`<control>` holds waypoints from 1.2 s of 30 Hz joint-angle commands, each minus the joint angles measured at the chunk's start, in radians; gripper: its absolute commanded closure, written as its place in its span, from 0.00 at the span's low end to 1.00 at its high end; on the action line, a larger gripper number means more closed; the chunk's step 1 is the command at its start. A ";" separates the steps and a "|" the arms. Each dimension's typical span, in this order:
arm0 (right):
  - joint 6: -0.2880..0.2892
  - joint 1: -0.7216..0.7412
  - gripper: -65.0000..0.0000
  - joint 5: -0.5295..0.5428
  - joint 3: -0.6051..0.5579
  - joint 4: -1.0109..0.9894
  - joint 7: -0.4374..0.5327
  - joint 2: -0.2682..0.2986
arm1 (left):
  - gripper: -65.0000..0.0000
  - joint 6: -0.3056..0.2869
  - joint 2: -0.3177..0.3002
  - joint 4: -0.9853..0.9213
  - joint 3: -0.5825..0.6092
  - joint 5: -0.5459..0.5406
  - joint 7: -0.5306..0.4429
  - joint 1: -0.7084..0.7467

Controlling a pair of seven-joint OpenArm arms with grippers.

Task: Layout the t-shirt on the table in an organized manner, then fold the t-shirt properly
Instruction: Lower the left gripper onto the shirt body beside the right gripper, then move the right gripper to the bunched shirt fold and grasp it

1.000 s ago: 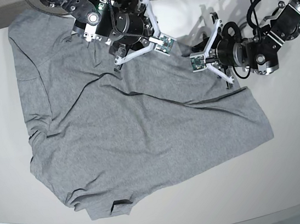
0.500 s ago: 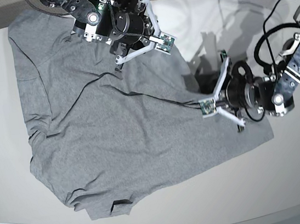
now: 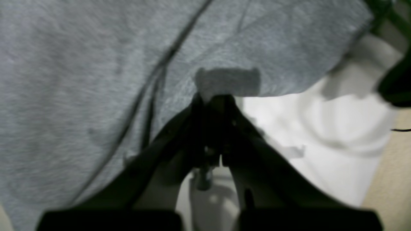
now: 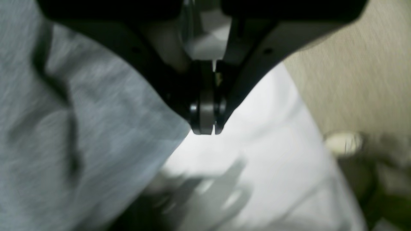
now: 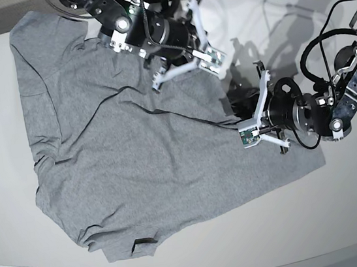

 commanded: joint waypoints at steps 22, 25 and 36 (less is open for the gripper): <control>-0.304 0.175 1.00 -0.255 -0.002 -0.375 0.032 -0.201 | 1.00 -0.004 -0.008 0.013 -0.010 -0.167 0.028 -0.048; -0.344 0.183 1.00 -0.304 -0.002 -0.375 0.011 -0.201 | 0.99 -0.004 -0.008 0.013 -0.020 -0.167 0.028 -0.055; -0.391 0.182 1.00 -0.410 -0.002 -0.267 -0.052 -0.201 | 0.37 -0.004 -0.008 0.013 -0.311 -0.336 0.144 -0.056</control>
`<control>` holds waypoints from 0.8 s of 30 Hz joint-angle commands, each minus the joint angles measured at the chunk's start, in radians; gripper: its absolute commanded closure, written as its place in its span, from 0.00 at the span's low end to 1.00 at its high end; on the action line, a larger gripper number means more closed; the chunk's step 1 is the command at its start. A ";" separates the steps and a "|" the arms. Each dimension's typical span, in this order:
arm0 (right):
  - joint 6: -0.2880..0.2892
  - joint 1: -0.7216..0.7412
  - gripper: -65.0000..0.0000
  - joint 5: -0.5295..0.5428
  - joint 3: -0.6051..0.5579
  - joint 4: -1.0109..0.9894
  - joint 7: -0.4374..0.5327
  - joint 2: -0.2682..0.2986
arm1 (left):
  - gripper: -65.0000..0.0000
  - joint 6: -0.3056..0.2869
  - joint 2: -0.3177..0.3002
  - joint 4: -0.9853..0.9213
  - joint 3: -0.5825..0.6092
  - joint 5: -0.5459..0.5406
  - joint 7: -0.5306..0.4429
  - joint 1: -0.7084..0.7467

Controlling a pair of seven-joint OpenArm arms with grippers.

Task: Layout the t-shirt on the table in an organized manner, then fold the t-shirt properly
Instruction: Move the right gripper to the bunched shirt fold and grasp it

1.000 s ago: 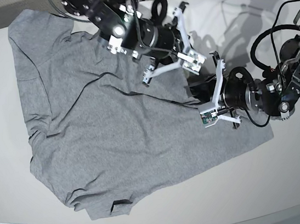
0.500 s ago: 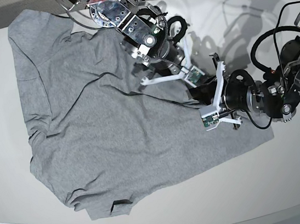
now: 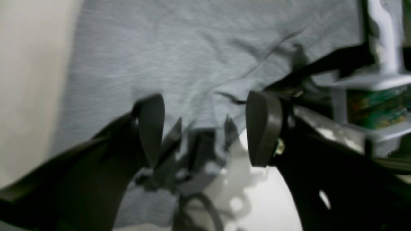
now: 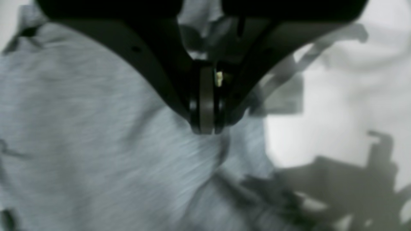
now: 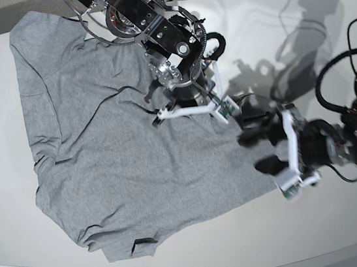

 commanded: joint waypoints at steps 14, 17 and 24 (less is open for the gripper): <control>0.016 0.077 1.00 0.003 -0.001 0.142 -0.044 -0.010 | 0.37 -0.005 -0.013 0.013 -0.139 -0.099 0.072 0.098; 0.242 0.076 1.00 0.183 -0.001 0.141 -0.038 0.007 | 0.37 0.003 -0.013 0.013 -0.142 -0.073 0.024 0.136; 0.323 0.061 0.65 0.321 -0.001 0.124 0.061 0.020 | 0.37 0.104 -0.013 0.013 -0.289 0.009 -0.005 0.172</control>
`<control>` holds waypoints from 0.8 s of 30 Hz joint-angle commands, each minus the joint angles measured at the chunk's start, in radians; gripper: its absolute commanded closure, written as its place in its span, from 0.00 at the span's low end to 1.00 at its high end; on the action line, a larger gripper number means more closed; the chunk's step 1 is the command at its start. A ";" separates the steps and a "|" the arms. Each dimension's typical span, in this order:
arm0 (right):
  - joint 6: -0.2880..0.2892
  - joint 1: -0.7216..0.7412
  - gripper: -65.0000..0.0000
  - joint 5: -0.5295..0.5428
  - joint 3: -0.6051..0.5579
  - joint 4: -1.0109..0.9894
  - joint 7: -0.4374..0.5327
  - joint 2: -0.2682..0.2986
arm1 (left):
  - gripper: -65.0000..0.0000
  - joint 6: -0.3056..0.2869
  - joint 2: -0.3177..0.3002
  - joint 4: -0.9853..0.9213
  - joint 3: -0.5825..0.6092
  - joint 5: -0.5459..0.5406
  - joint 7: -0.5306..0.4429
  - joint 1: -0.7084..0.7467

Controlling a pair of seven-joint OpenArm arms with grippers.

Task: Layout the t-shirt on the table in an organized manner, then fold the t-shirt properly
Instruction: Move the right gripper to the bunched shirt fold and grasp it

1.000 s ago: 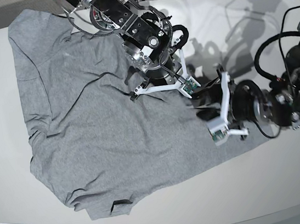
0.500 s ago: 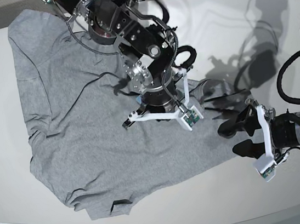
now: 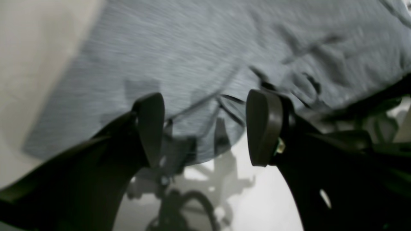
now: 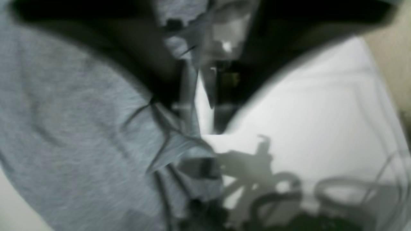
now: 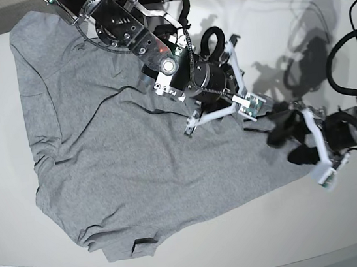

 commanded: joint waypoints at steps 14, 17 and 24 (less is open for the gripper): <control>-0.282 0.153 0.47 -0.144 0.002 -0.338 0.083 -0.044 | 0.37 0.053 -0.019 0.013 -0.251 -0.010 0.016 0.055; -0.291 0.162 0.60 -0.145 0.002 -0.338 0.082 -0.044 | 0.37 0.050 -0.018 0.013 -0.251 -0.009 0.013 0.080; -0.353 0.162 0.61 -0.164 0.002 -0.338 0.070 -0.042 | 0.37 0.050 -0.018 0.013 -0.251 -0.010 0.013 0.127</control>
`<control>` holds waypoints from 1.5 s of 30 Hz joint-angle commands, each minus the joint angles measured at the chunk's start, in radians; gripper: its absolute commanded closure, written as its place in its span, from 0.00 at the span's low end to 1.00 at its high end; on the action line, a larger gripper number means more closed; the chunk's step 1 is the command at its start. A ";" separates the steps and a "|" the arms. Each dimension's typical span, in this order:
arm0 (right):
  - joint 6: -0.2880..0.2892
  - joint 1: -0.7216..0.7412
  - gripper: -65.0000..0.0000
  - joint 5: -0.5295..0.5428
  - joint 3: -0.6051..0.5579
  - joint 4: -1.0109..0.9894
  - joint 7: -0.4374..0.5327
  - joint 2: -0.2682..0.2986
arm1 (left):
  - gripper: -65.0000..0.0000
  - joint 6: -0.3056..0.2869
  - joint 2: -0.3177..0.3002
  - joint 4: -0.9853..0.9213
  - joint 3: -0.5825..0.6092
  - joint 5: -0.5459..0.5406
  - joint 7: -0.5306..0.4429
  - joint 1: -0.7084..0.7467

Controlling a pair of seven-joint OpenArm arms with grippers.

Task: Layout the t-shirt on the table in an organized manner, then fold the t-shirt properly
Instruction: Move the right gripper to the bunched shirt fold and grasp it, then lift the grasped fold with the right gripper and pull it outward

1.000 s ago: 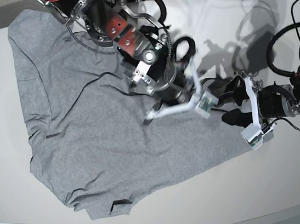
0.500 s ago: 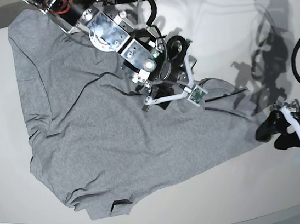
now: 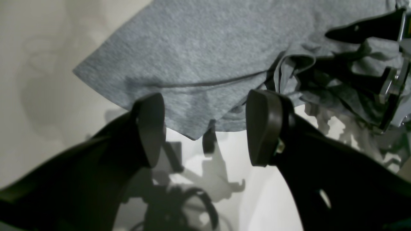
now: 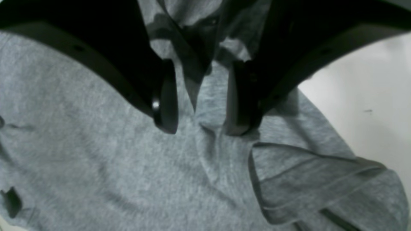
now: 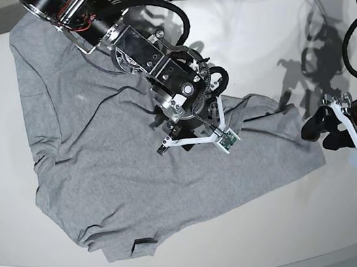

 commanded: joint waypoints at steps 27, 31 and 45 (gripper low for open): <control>0.342 -0.053 0.61 0.275 0.140 0.247 -0.121 -0.079 | 0.37 -0.003 -0.019 0.014 -0.012 0.007 -0.025 -0.015; 0.248 -0.124 0.61 0.153 0.140 0.227 -0.024 -0.079 | 0.37 -0.003 -0.019 0.014 -0.012 0.010 -0.022 -0.015; 0.096 -0.017 0.51 0.163 0.140 0.005 0.070 -0.079 | 0.37 -0.003 -0.019 0.014 -0.012 0.006 -0.028 -0.015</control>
